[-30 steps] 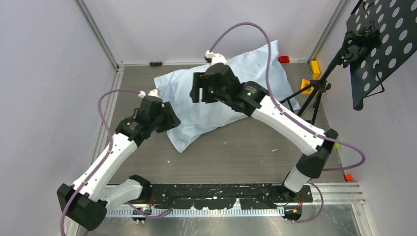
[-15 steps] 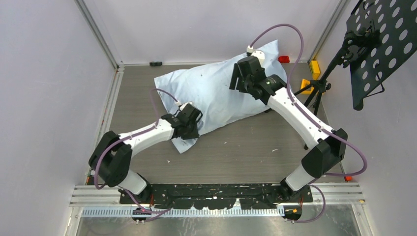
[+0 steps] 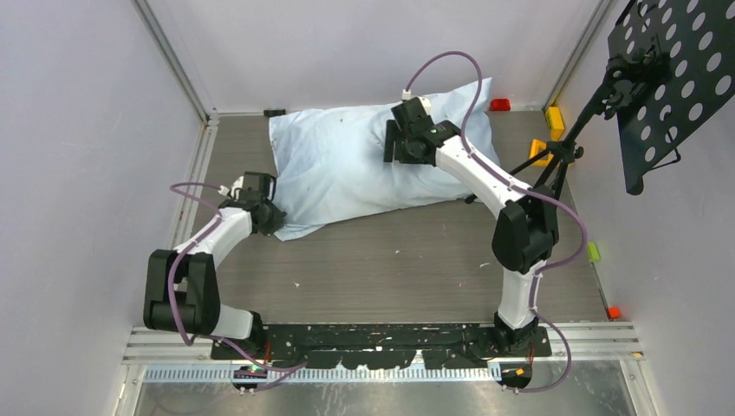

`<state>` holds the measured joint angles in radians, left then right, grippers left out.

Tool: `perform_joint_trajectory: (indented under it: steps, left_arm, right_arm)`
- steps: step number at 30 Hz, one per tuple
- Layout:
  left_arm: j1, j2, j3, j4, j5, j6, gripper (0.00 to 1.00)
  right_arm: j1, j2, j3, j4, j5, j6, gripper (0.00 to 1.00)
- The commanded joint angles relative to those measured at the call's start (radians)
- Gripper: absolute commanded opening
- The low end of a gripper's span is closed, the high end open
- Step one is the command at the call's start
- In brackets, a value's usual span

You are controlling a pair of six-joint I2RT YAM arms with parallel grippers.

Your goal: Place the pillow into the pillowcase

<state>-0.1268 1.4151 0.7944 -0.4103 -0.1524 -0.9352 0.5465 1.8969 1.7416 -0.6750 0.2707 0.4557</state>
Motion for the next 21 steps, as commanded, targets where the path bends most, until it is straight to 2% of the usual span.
perform_joint_trajectory:
  steps: [1,4,6,7,11,14,19,21]
  left_arm:
    - [0.036,-0.078,0.055,-0.043,0.003,0.062,0.00]
    - [0.041,-0.119,0.100,-0.074,0.026,0.125,0.07]
    - [0.041,-0.145,0.137,-0.094,0.063,0.191,0.20]
    - [0.040,-0.154,0.158,-0.118,0.092,0.216,0.23]
    - [0.004,-0.215,0.210,-0.153,0.169,0.298,0.44]
    - [-0.078,-0.263,0.266,-0.193,0.179,0.352,0.58]
    - [-0.225,-0.294,0.359,-0.260,0.168,0.389,0.79]
    - [-0.293,-0.295,0.388,-0.273,0.146,0.390,0.94]
  right_arm:
    - [0.042,0.059,0.079,0.016,-0.154,0.019,0.74]
    - [0.066,0.063,0.100,0.008,-0.171,0.019,0.74]
    - [0.069,0.047,0.114,-0.008,-0.169,0.016,0.74]
    - [0.069,0.033,0.119,-0.017,-0.163,0.016,0.74]
    - [0.070,-0.043,0.136,-0.050,-0.123,0.029,0.74]
    - [0.072,-0.134,0.115,-0.053,-0.108,0.044,0.78]
    - [0.074,-0.304,-0.018,0.007,-0.099,0.082,0.79]
    - [0.074,-0.377,-0.086,0.036,-0.101,0.096,0.82]
